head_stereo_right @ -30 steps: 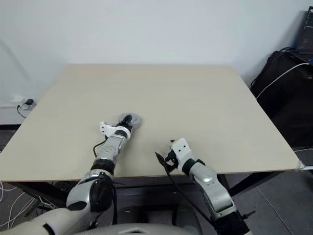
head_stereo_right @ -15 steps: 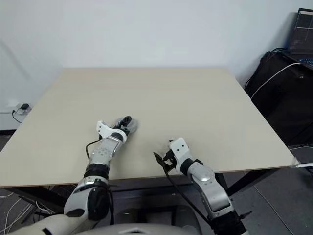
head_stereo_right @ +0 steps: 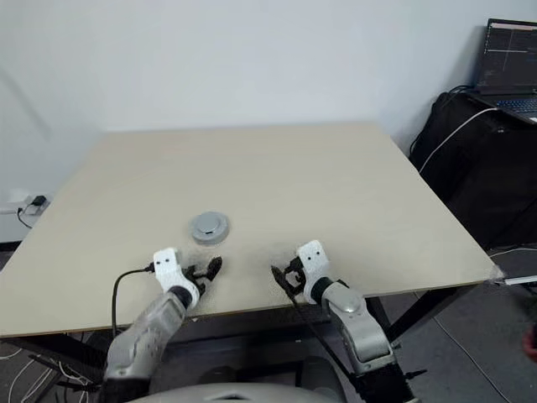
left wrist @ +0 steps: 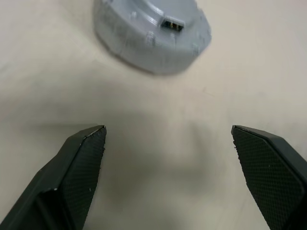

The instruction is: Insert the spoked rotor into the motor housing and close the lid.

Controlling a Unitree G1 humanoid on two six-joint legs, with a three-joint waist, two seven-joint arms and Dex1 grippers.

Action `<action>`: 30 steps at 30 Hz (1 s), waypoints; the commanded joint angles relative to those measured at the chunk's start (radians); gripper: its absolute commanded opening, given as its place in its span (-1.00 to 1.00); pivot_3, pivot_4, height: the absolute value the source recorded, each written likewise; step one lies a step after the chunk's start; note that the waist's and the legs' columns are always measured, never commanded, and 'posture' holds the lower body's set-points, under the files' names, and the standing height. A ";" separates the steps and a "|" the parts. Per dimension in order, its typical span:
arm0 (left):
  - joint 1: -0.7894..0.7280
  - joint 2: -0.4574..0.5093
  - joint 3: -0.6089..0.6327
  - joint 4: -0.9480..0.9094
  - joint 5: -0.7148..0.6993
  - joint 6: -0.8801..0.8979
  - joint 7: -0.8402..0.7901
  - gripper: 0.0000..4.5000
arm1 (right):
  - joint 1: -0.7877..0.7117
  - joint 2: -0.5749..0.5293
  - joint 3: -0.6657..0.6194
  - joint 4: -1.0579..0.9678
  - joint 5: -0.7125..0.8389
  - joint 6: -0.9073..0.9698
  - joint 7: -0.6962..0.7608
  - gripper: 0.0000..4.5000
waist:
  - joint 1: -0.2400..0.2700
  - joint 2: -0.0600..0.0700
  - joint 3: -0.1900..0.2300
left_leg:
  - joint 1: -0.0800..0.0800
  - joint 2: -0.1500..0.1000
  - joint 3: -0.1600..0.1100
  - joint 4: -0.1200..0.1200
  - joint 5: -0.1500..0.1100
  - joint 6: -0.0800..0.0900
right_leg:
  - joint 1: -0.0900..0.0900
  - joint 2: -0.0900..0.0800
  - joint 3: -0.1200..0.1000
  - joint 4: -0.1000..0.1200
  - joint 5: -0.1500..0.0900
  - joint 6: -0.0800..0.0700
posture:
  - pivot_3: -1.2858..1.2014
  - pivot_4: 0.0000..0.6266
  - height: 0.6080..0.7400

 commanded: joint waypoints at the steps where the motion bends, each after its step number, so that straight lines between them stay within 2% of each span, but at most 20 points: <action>1: 0.077 -0.024 -0.020 0.009 0.127 -0.179 0.020 0.98 | 0.004 0.035 -0.072 -0.004 0.019 -0.058 -0.051 1.00 | 0.004 -0.001 0.001 | 0.000 0.000 0.000 -0.002 0.001 -0.001 | -0.001 0.001 0.000 0.000 -0.001 -0.002 | 0.03 -1.00 1.00; 6: 0.143 -0.081 -0.043 0.024 0.307 -0.447 0.108 0.98 | 0.047 0.095 -0.159 -0.006 0.028 -0.131 -0.124 1.00 | 0.024 -0.003 0.004 | -0.005 0.002 -0.001 -0.006 0.001 -0.004 | -0.008 0.002 0.000 0.000 -0.004 -0.005 | 0.03 -1.00 1.00; 14: 0.139 -0.085 -0.067 0.104 0.520 -0.746 0.187 0.98 | 0.080 0.086 -0.164 0.075 -0.119 -0.389 -0.228 1.00 | 0.043 -0.004 0.012 | -0.009 0.001 -0.001 -0.005 0.001 -0.003 | -0.011 0.002 -0.002 0.000 -0.004 -0.005 | 0.03 -1.00 1.00; 19: 0.134 -0.082 -0.069 0.127 0.514 -0.830 0.154 0.98 | 0.088 0.101 -0.179 0.121 -0.112 -0.478 -0.238 1.00 | 0.043 -0.005 0.017 | -0.009 0.002 -0.001 -0.005 0.001 -0.002 | -0.011 0.002 -0.003 0.000 -0.004 -0.004 | 0.03 -1.00 1.00; 30: 0.114 -0.100 -0.076 0.150 0.507 -0.859 0.119 0.98 | 0.117 0.127 -0.197 0.143 -0.100 -0.531 -0.268 1.00 | 0.043 -0.006 0.017 | -0.009 0.002 -0.001 -0.003 0.001 -0.002 | -0.011 0.002 -0.004 0.000 -0.004 -0.004 | 0.03 -1.00 1.00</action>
